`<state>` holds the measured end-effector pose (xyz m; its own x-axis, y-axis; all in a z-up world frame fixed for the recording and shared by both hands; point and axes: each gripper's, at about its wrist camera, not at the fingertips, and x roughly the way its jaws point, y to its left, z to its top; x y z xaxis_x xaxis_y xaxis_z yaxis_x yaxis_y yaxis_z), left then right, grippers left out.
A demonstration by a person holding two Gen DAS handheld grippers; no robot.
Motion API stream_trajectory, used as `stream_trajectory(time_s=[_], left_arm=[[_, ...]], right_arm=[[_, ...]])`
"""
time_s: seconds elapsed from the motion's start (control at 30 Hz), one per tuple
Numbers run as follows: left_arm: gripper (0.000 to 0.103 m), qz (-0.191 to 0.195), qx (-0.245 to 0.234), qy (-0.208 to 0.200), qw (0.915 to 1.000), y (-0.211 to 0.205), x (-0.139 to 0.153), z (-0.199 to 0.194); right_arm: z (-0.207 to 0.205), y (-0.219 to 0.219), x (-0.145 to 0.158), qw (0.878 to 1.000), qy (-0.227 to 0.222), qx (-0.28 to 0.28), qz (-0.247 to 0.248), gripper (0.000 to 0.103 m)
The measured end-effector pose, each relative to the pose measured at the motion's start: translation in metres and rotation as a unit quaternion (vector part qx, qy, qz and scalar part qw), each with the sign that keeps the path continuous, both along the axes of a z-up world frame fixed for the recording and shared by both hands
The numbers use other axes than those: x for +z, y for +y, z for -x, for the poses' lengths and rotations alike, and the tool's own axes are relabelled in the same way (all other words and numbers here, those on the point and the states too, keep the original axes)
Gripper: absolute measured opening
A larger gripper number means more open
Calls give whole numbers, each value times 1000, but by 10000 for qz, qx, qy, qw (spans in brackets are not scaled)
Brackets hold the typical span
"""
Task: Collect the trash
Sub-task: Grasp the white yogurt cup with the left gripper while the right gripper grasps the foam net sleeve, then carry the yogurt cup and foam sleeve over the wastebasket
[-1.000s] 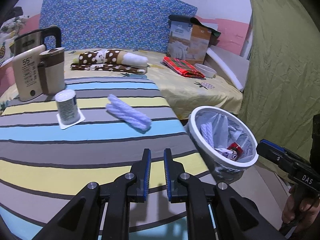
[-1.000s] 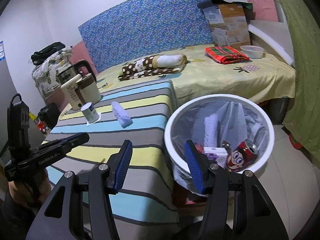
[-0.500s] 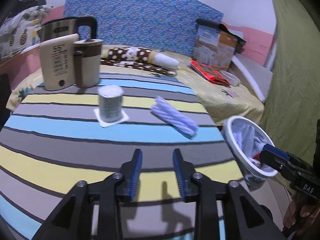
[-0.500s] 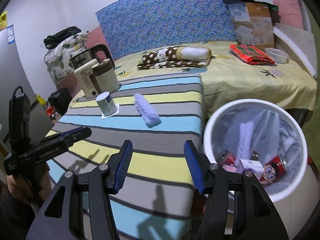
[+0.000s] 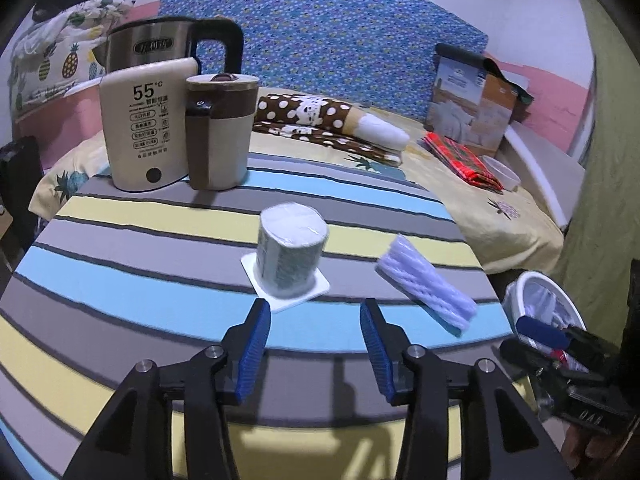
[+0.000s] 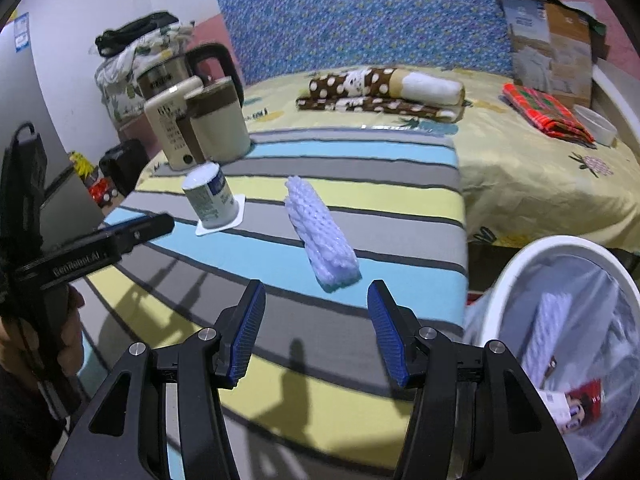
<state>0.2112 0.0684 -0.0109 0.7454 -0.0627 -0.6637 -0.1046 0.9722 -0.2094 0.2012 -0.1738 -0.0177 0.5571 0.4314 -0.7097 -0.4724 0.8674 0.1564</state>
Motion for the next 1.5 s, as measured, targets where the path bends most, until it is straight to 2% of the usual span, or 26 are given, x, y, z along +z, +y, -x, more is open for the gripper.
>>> stream_trajectory(time_s=[0.1,0.23,0.4,0.53,0.6,0.73,1.07,1.5], left_arm=[[50,-26,41,49,10000,4,-4,-15],[58,-103,129,134,9998,7,-9,-34],[58,-176,247,282,9991,10,-18,-52],[58,-219,337,333,9986,11,-24,-62],[58,-166,382,325,9986,13,-26,-65],[51,-206,415,311,9984,14,-29,-67],[51,-198,143,1,9997,-2,-9,-35],[51,-132,-686,-254,9972,-74,19,29]], right_arm=[[-8,4,-4,9999,54,44,73,55],[-20,9,-7,9998,103,72,127,55],[-33,16,-17,9994,229,85,235,55],[-34,18,-19,9991,312,101,265,34],[-32,15,-16,9994,269,82,215,30],[-25,11,-12,9997,196,13,132,27],[1,-4,-4,9996,155,-136,-199,26],[39,-46,19,9970,-108,-660,-386,26]])
